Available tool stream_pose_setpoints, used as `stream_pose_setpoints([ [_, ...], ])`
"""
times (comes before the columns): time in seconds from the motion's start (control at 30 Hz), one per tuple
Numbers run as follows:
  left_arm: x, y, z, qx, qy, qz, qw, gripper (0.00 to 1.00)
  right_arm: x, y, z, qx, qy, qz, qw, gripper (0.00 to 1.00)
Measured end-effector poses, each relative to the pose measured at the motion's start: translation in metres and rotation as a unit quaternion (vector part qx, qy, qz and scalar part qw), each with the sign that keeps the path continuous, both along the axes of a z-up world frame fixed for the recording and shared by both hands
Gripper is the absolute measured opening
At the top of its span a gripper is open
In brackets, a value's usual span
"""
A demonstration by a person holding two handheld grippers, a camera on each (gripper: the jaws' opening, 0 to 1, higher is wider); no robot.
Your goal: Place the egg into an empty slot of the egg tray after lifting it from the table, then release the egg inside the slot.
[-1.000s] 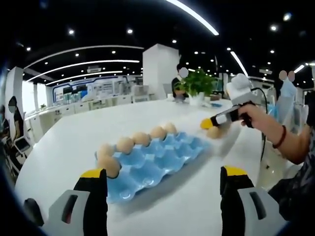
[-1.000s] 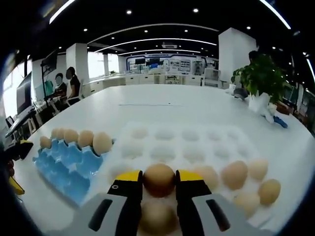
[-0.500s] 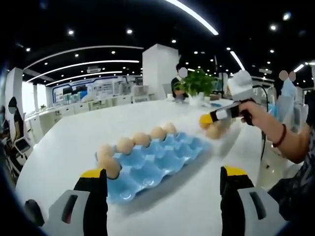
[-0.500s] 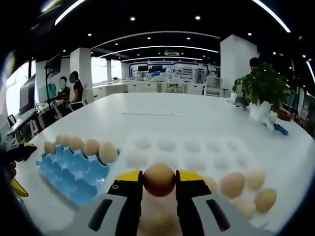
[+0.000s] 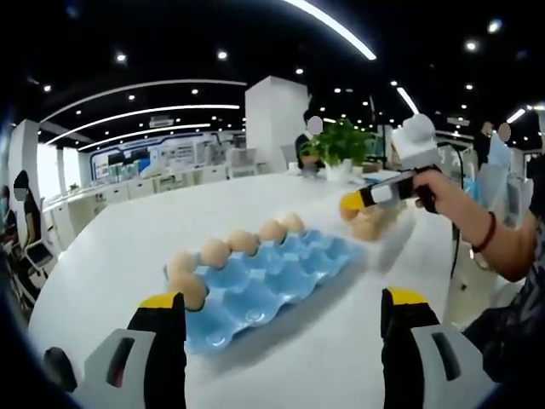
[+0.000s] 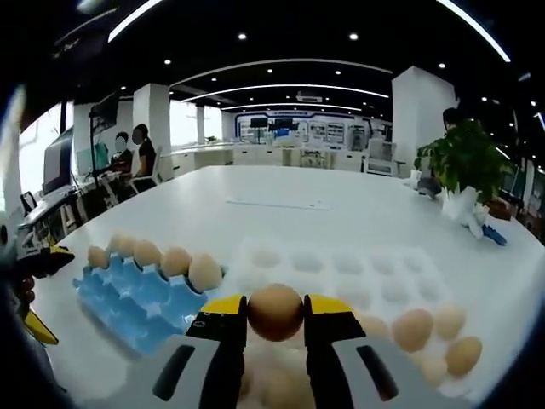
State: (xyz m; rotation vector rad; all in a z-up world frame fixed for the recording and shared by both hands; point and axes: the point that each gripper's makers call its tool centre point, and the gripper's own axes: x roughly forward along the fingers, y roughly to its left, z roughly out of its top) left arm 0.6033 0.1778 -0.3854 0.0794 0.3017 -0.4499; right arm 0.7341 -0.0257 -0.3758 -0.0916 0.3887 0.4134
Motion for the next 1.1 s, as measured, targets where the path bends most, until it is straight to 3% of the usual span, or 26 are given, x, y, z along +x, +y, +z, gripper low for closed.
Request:
stream_pose_setpoints([
  [0.43, -0.001, 0.001, 0.002, 0.000, -0.002, 0.003, 1.0000, 0.97, -0.009, 0.025, 0.001, -0.005, 0.002, 0.039, 0.9992, 0.27],
  [0.7, -0.001, 0.001, 0.000, 0.003, 0.000, 0.002, 1.0000, 0.97, -0.013, 0.043, -0.001, 0.017, 0.018, 0.072, 0.9971, 0.27],
  [1.1, 0.001, 0.000, 0.000, 0.000, 0.000, 0.002, 1.0000, 0.97, -0.014, 0.061, 0.002, 0.032, 0.017, 0.107, 0.9936, 0.27],
])
